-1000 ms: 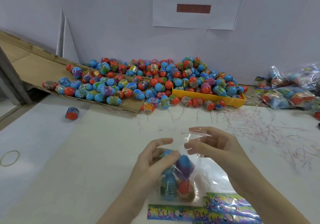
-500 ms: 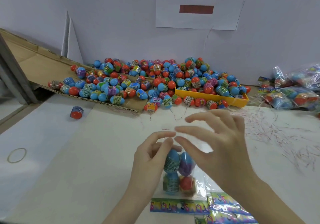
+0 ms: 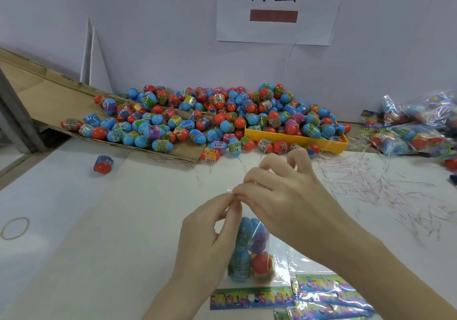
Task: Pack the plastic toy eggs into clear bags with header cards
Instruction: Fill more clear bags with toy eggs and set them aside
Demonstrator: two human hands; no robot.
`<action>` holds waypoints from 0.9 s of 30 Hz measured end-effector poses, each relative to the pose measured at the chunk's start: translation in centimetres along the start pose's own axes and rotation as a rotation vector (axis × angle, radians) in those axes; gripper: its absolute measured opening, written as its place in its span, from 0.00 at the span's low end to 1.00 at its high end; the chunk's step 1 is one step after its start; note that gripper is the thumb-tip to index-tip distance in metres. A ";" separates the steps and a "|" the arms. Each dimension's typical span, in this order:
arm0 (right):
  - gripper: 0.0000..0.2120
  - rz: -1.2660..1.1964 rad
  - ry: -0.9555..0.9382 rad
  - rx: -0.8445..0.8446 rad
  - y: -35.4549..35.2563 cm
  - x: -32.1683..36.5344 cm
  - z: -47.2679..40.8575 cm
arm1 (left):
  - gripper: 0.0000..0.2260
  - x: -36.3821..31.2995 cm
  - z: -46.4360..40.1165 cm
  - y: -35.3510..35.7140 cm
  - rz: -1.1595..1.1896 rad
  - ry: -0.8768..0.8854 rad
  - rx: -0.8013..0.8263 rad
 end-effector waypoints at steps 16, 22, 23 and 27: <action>0.09 0.187 -0.137 -0.015 0.1 0.4 -1.0 | 0.21 -0.1 0.0 -0.1 -0.104 0.116 -0.031; 0.13 0.087 0.019 -0.074 0.4 -0.4 -0.8 | 0.11 0.1 0.1 -0.2 -0.042 0.005 -0.020; 0.13 0.050 0.061 -0.087 0.4 -0.6 -0.7 | 0.10 0.2 0.1 -0.2 -0.024 -0.012 -0.024; 0.14 -0.021 0.175 -0.109 0.4 -1.2 -0.3 | 0.10 -0.1 0.2 -0.1 0.005 -0.022 -0.001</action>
Point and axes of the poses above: each hand's wrist, its own z-axis away from the middle knuckle, its own y-axis out of the palm, x = y × z, the point moved 6 cm from there along -z, towards the middle knuckle, and after that the axes turned 1 degree about -y, right-handed, at the moved point
